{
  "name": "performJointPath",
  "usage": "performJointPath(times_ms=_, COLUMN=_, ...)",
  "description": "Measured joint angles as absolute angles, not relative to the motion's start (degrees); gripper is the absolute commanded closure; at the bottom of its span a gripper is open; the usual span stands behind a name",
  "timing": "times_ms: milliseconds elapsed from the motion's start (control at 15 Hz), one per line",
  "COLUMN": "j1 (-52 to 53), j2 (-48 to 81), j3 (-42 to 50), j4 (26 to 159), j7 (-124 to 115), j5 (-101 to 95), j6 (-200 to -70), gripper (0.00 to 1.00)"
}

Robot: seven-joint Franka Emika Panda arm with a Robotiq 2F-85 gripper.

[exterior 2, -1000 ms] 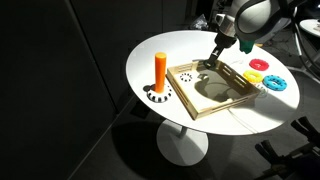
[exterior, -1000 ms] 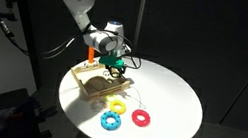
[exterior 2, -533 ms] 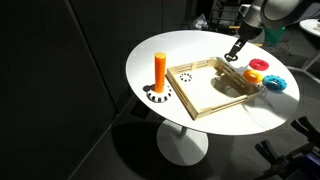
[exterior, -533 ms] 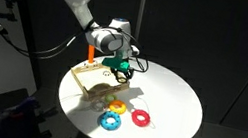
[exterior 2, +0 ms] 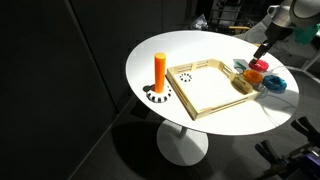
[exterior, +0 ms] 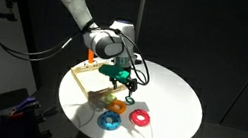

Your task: Put the green ring on the table

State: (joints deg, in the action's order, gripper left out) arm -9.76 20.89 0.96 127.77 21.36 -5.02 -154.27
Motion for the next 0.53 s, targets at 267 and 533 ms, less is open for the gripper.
performJointPath(times_ms=267, j1=-12.1, j2=18.4, j3=-1.3, j4=129.5, j7=27.1, j5=2.4, j6=-144.4, gripper=0.0)
performJointPath(times_ms=533, j1=-13.2, j2=16.7, j3=-2.6, j4=129.5, j7=32.8, j5=8.3, j6=-135.9, gripper=0.0)
